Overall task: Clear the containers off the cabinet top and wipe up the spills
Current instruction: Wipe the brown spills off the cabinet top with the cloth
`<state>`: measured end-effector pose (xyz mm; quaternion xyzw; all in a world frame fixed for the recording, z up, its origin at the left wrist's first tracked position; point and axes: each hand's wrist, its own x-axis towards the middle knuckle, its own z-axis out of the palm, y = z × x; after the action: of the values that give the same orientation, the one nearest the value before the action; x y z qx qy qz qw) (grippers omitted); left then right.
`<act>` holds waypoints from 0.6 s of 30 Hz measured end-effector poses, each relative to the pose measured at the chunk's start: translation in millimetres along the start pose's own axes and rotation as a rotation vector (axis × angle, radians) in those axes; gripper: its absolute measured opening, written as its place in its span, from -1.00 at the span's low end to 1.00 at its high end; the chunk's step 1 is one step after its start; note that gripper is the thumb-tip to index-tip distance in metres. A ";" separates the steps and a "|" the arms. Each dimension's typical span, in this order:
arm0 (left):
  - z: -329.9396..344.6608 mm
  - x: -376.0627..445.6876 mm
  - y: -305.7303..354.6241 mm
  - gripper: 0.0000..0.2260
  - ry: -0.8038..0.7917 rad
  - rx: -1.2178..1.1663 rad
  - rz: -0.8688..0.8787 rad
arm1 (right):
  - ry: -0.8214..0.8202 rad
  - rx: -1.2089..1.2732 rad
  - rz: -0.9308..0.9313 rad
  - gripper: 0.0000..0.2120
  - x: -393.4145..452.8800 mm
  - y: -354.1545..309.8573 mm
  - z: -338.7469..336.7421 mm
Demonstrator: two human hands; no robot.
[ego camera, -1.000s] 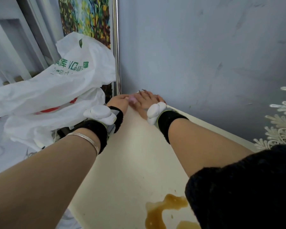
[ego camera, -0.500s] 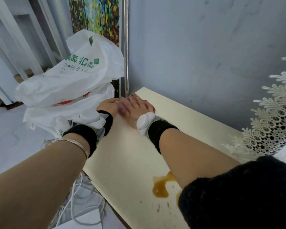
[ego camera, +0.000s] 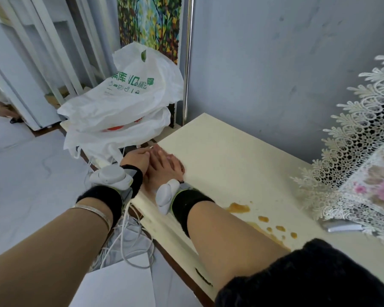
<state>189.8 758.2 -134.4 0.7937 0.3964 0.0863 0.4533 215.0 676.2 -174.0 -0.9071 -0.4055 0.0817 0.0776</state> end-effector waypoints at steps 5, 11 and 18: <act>-6.8 -27.0 -14.6 -0.66 0.001 0.039 -0.019 | -0.055 0.005 -0.045 -0.37 -24.3 -18.7 1.5; -5.6 -47.5 -14.7 -0.63 -0.044 0.080 -0.044 | -0.129 -0.054 -0.083 -0.33 -41.3 -21.8 4.6; 10.1 -53.8 4.1 -0.66 -0.036 0.215 -0.044 | -0.103 0.047 -0.102 -0.37 -54.9 -7.6 6.1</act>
<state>161.0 712.4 -125.1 0.8302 0.4125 0.0190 0.3744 172.1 640.5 -173.7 -0.8778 -0.4525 0.1339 0.0820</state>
